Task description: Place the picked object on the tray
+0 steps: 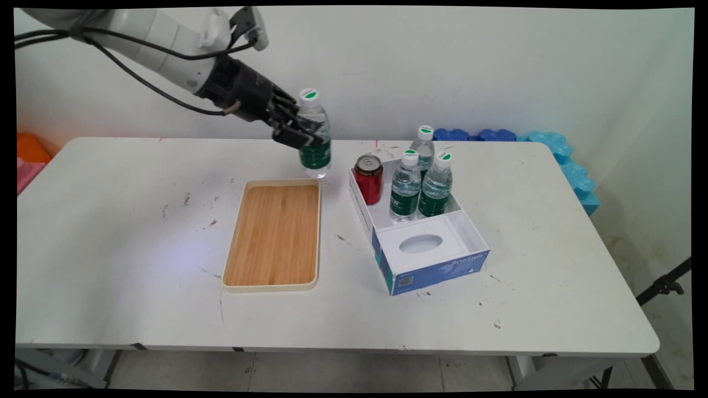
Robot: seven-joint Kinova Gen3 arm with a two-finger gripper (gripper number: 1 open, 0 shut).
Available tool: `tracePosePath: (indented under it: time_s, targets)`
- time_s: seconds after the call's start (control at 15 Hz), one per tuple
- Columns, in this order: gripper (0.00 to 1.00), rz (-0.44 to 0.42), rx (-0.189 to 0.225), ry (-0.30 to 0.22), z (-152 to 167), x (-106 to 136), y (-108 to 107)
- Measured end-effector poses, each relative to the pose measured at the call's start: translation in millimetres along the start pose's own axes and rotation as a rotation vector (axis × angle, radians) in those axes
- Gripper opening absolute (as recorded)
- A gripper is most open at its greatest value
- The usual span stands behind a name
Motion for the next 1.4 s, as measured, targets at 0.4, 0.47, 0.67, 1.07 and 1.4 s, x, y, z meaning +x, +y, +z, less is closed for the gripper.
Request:
tracePosePath:
  time_s: [0.4, 0.47, 0.67, 1.07, 1.4]
  targets:
    - [0.00, -0.017, 0.020, -0.046, 0, -40, -28]
    - [0.00, -0.022, 0.022, -0.055, 2, -48, -32]
    - [0.00, -0.031, 0.022, -0.071, 9, -65, -38]
    - [0.00, -0.052, 0.012, -0.071, 27, -86, -45]
    - [0.00, -0.065, 0.007, -0.066, 38, -96, -49]
